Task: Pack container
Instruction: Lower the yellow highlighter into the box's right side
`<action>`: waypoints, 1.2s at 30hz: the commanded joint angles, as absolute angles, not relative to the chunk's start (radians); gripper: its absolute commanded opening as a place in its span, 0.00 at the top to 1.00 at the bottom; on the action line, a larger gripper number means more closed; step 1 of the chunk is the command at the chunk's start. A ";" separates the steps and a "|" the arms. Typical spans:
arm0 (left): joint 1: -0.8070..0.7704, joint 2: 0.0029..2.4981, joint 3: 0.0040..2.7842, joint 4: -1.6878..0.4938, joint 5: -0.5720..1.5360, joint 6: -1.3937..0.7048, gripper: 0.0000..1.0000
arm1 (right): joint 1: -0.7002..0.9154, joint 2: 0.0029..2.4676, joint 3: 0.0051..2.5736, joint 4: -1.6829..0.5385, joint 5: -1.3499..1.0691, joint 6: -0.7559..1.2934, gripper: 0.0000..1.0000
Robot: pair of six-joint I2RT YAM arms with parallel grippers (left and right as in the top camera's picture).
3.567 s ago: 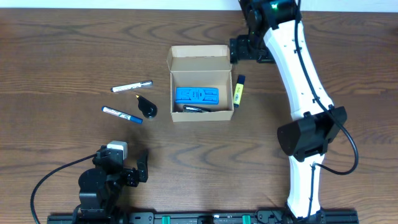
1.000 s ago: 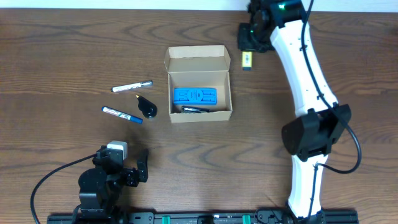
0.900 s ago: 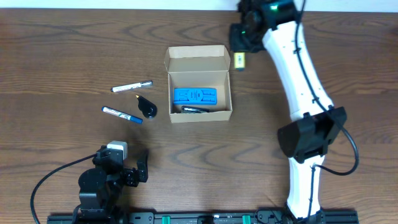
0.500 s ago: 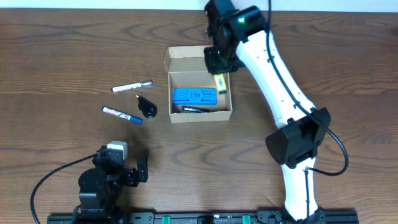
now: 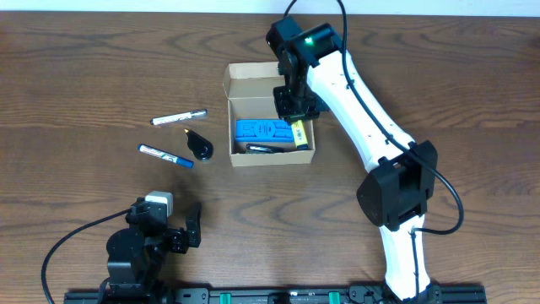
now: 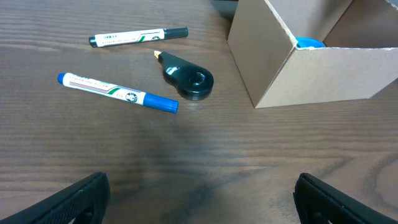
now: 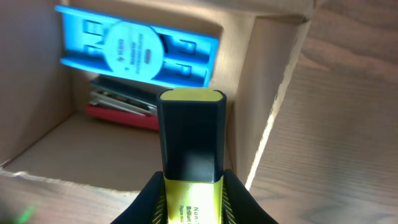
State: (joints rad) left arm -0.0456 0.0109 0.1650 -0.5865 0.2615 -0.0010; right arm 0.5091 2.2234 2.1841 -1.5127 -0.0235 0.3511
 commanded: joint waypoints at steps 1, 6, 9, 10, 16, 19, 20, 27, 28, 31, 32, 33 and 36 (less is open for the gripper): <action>-0.039 0.004 0.156 -0.586 0.258 -0.007 0.05 | 0.514 2.216 2.148 -1.489 0.004 0.393 0.99; -0.039 0.004 0.156 -0.586 0.258 -0.007 0.05 | 0.512 2.216 2.144 -1.452 0.051 0.393 0.99; -0.039 0.004 0.156 -0.586 0.258 -0.007 0.05 | 0.506 2.216 2.136 -1.438 0.084 0.408 0.98; -0.039 0.004 0.156 -0.586 0.258 -0.007 0.05 | 0.503 2.216 2.132 -1.433 0.087 0.412 0.99; -0.039 0.004 0.156 -0.586 0.258 -0.007 0.05 | 0.490 2.216 2.101 -1.415 0.041 0.426 0.99; -0.039 0.004 0.156 -0.586 0.258 -0.007 0.05 | 0.490 2.216 2.092 -1.408 0.037 0.442 0.99; -0.039 0.004 0.156 -0.586 0.258 -0.007 0.05 | 0.490 2.216 2.088 -1.405 0.037 0.450 0.99; -0.039 0.004 0.156 -0.586 0.258 -0.007 0.05 | 0.490 2.216 2.084 -1.394 0.038 0.456 0.83; -0.039 0.004 0.156 -0.586 0.258 -0.007 0.05 | 0.489 2.216 2.084 -1.395 0.041 0.456 0.77; -0.039 0.004 0.156 -0.586 0.258 -0.007 0.05 | 0.490 2.216 2.084 -1.391 0.052 0.456 0.66; -0.039 0.004 0.156 -0.586 0.258 -0.007 0.05 | 0.490 2.216 2.084 -1.390 0.052 0.456 0.65; -0.039 0.004 0.156 -0.586 0.258 -0.007 0.05 | 0.490 2.216 2.084 -1.389 0.052 0.456 0.65; -0.039 0.004 0.156 -0.586 0.258 -0.007 0.05 | 0.490 2.216 2.084 -1.389 0.052 0.456 0.62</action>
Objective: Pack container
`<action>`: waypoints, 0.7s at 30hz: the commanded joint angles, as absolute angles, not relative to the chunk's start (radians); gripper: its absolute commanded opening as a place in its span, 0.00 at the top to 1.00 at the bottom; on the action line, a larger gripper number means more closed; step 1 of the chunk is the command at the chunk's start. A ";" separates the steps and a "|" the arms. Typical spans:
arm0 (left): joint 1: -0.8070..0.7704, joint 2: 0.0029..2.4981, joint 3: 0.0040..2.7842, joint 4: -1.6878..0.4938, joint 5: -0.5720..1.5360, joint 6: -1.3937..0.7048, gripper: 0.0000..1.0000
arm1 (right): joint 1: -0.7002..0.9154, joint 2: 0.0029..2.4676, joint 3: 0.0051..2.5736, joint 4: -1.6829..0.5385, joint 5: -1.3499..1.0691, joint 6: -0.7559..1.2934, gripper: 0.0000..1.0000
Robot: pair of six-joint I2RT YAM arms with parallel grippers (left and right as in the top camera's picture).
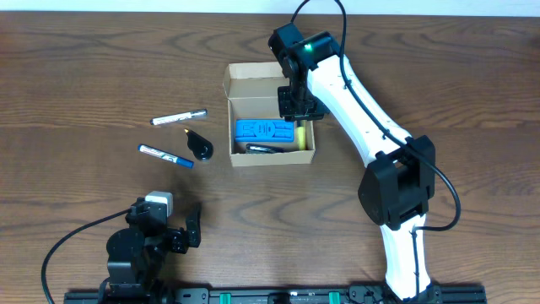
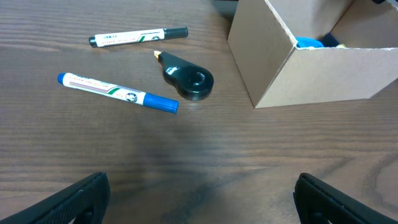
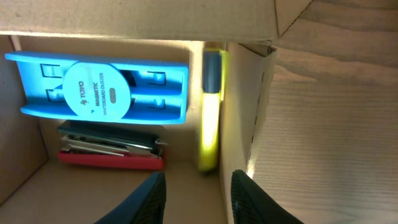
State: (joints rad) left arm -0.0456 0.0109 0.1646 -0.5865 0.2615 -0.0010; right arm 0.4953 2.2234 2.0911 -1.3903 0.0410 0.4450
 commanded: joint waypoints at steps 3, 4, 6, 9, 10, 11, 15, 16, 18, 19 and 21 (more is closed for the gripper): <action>-0.039 0.004 0.156 -0.586 0.258 -0.007 0.05 | 0.489 2.216 2.088 -1.393 0.051 0.455 0.64; -0.039 0.004 0.156 -0.586 0.258 -0.007 0.05 | 0.489 2.214 2.094 -1.399 0.051 0.455 0.65; -0.039 0.004 0.156 -0.586 0.258 -0.007 0.05 | 0.489 2.208 2.110 -1.406 0.051 0.447 0.66; -0.039 0.004 0.156 -0.586 0.258 -0.007 0.05 | 0.489 2.167 2.137 -1.391 0.052 0.390 0.65; -0.039 0.004 0.156 -0.586 0.258 -0.007 0.05 | 0.488 2.155 2.140 -1.383 0.052 0.379 0.65; -0.039 0.004 0.156 -0.586 0.258 -0.007 0.05 | 0.488 2.139 2.142 -1.367 0.052 0.364 0.64; -0.039 0.004 0.156 -0.586 0.258 -0.007 0.05 | 0.478 2.055 2.143 -1.307 0.052 0.323 0.67; -0.039 0.004 0.156 -0.586 0.258 -0.007 0.05 | 0.475 2.033 2.143 -1.297 0.052 0.310 0.67; -0.039 0.004 0.156 -0.586 0.258 -0.007 0.05 | 0.468 2.000 2.143 -1.289 0.052 0.297 0.67; -0.039 0.004 0.156 -0.586 0.258 -0.007 0.05 | 0.465 1.985 2.143 -1.289 0.052 0.290 0.68; -0.039 0.004 0.156 -0.586 0.258 -0.007 0.05 | 0.462 1.959 2.143 -1.296 0.052 0.278 0.70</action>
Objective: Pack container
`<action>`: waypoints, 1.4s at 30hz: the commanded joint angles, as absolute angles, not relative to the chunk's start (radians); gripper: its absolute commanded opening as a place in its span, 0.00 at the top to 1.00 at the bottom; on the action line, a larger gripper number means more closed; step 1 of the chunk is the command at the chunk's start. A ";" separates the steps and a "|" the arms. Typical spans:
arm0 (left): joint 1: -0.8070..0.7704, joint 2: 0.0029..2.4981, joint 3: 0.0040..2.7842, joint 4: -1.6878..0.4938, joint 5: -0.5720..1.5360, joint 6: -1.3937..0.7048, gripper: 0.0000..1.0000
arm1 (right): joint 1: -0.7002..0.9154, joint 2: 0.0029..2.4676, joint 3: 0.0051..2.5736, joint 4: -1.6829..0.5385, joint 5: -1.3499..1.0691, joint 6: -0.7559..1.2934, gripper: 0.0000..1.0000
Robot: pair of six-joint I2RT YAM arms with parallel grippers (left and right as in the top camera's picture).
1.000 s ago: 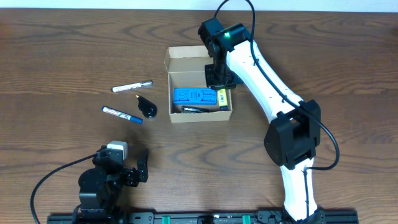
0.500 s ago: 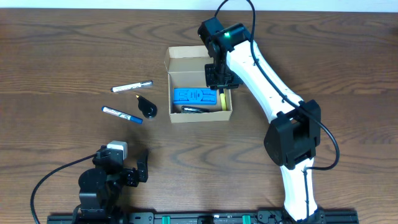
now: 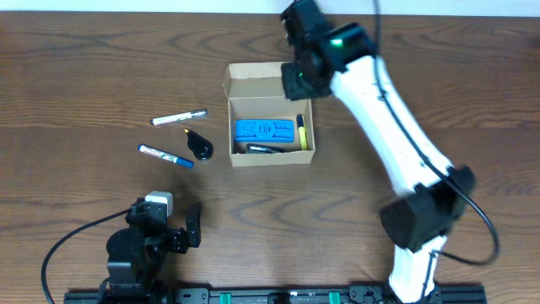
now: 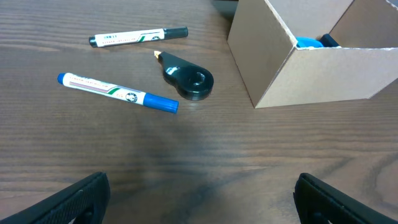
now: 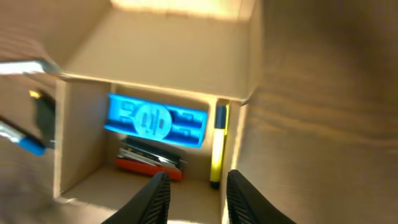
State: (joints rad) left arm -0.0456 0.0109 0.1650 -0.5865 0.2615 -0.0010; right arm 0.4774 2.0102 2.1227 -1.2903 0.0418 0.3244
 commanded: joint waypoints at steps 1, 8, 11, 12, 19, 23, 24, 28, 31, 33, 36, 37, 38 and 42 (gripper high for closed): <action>-0.039 0.004 0.156 -0.586 0.258 -0.007 0.05 | 0.462 1.943 2.143 -1.304 0.052 0.266 0.71; -0.039 0.004 0.156 -0.586 0.258 -0.007 0.05 | 0.482 1.814 2.077 -1.380 0.076 0.253 0.79; -0.039 0.004 0.156 -0.586 0.258 -0.007 0.05 | 0.508 1.706 1.928 -1.342 0.099 0.255 0.78; -0.039 0.004 0.156 -0.586 0.258 -0.007 0.05 | 0.520 1.643 1.844 -1.308 0.097 0.268 0.77; -0.039 0.004 0.156 -0.586 0.258 -0.007 0.05 | 0.565 1.278 1.476 -1.162 0.025 0.310 0.69; -0.039 0.004 0.156 -0.586 0.258 -0.007 0.05 | 0.586 1.084 1.328 -1.185 0.019 0.310 0.69; -0.039 0.004 0.156 -0.586 0.258 -0.007 0.05 | 0.588 1.034 1.287 -1.186 0.018 0.310 0.68; -0.039 0.004 0.156 -0.586 0.258 -0.007 0.05 | 0.591 0.870 1.142 -1.186 0.015 0.324 0.61; -0.039 0.004 0.156 -0.586 0.258 -0.007 0.05 | 0.591 0.763 1.060 -1.186 0.010 0.326 0.38; -0.039 0.004 0.156 -0.586 0.258 -0.007 0.05 | 0.591 0.713 1.031 -1.199 0.010 0.332 0.07; -0.039 0.004 0.156 -0.586 0.258 -0.007 0.05 | 0.590 0.685 1.024 -1.235 0.010 0.345 0.01; -0.039 0.004 0.156 -0.585 0.254 -0.007 0.05 | 0.590 0.683 1.024 -1.243 0.012 0.344 0.01; -0.039 0.004 0.156 -0.585 0.251 -0.007 0.05 | 0.590 0.683 1.024 -1.250 0.011 0.344 0.01; -0.039 0.004 0.156 -0.586 0.252 -0.007 0.04 | 0.590 0.685 1.024 -1.253 0.011 0.344 0.01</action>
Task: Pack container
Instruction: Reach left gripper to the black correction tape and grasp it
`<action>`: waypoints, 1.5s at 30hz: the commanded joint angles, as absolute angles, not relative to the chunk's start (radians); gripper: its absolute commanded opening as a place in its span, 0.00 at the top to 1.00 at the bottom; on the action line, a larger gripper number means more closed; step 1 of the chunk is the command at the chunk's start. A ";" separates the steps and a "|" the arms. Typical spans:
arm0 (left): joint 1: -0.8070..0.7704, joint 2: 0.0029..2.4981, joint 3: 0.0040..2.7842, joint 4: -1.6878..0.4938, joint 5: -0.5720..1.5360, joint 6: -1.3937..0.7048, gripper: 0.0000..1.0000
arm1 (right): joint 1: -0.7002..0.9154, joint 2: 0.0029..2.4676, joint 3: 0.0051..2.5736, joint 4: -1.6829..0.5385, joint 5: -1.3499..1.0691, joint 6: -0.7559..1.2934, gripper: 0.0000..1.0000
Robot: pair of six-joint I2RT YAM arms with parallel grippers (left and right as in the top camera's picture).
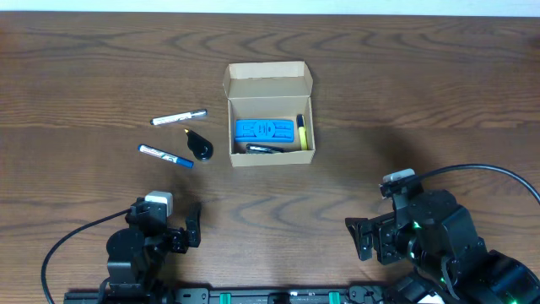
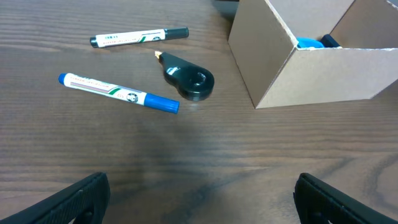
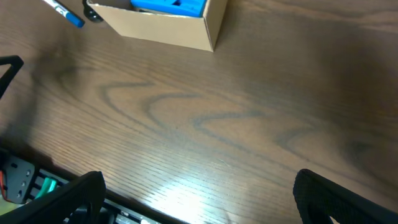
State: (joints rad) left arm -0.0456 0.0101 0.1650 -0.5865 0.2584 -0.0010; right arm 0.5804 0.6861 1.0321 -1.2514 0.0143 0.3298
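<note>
The open cardboard box (image 1: 270, 78) stands at the table's middle back. Inside lie a blue whiteboard duster (image 1: 263, 129), a yellow highlighter (image 1: 300, 133) along the right wall, and a red-and-black item (image 1: 263, 149) at the front. Left of the box lie a black-capped marker (image 2: 138, 35), a blue marker (image 2: 118, 93) and a black correction tape (image 2: 188, 77). My left gripper (image 2: 200, 199) is open and empty, low at the front left. At the front right, my right gripper (image 3: 199, 199) is also open and empty, far from the box (image 3: 161, 25).
The dark rail of the arm mounts (image 3: 37, 183) runs along the table's front edge. Bare wood lies between both grippers and the box.
My right arm was stretched out above the back of the box, open. Now it is folded back at the front right of the table, still open. Box contents and loose items are unchanged.
My right gripper first held the yellow highlighter over the box's right side. Then the highlighter lay along the right wall and the gripper was open. It was then higher above the box, and now sits at the front right. The left arm stayed still.
</note>
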 commanded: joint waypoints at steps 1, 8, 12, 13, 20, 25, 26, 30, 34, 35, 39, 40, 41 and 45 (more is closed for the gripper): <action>-0.039 0.004 0.156 -0.586 0.252 -0.007 0.05 | 0.590 0.685 1.024 -1.253 0.011 0.344 0.01; -0.039 0.004 0.157 -0.585 0.327 -0.140 0.05 | 0.590 0.685 1.024 -1.253 0.011 0.344 0.01; -0.039 0.004 0.157 -0.534 0.366 -0.202 0.05 | 0.590 0.685 1.024 -1.253 0.011 0.344 0.01; -0.039 0.004 0.157 -0.511 0.387 -0.229 0.05 | 0.590 0.685 1.024 -1.253 0.011 0.344 0.01; -0.039 0.035 0.165 -0.393 0.318 -0.283 0.05 | 0.590 0.685 1.024 -1.253 0.011 0.344 0.01; -0.039 0.168 0.245 -0.388 0.190 -0.315 0.05 | 0.590 0.685 1.024 -1.253 0.011 0.344 0.01; -0.039 0.207 0.271 -0.390 0.171 -0.315 0.05 | 0.590 0.685 1.024 -1.253 0.011 0.344 0.01; -0.039 0.399 0.397 -0.392 0.124 -0.315 0.05 | 0.590 0.685 1.024 -1.253 0.011 0.344 0.01; -0.039 0.625 0.550 -0.419 0.122 -0.268 0.05 | 0.590 0.685 1.024 -1.253 0.011 0.344 0.01; -0.039 0.662 0.574 -0.422 0.121 -0.253 0.05 | 0.590 0.685 1.024 -1.253 0.011 0.344 0.01; -0.039 0.897 0.746 -0.494 0.087 -0.239 0.05 | 0.590 0.685 1.024 -1.253 0.011 0.344 0.01; -0.039 0.953 0.791 -0.519 0.084 -0.239 0.05 | 0.590 0.685 1.024 -1.253 0.011 0.344 0.01; -0.039 0.999 0.829 -0.538 0.084 -0.239 0.05 | 0.590 0.685 1.024 -1.253 0.011 0.344 0.01; -0.039 1.189 0.980 -0.585 0.118 -0.240 0.05 | 0.590 0.685 1.024 -1.253 0.011 0.344 0.01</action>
State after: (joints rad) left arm -0.0456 1.0958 0.8890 -0.5781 0.1123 -0.2577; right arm 0.5804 0.6868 1.0298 -1.2522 0.0132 0.3321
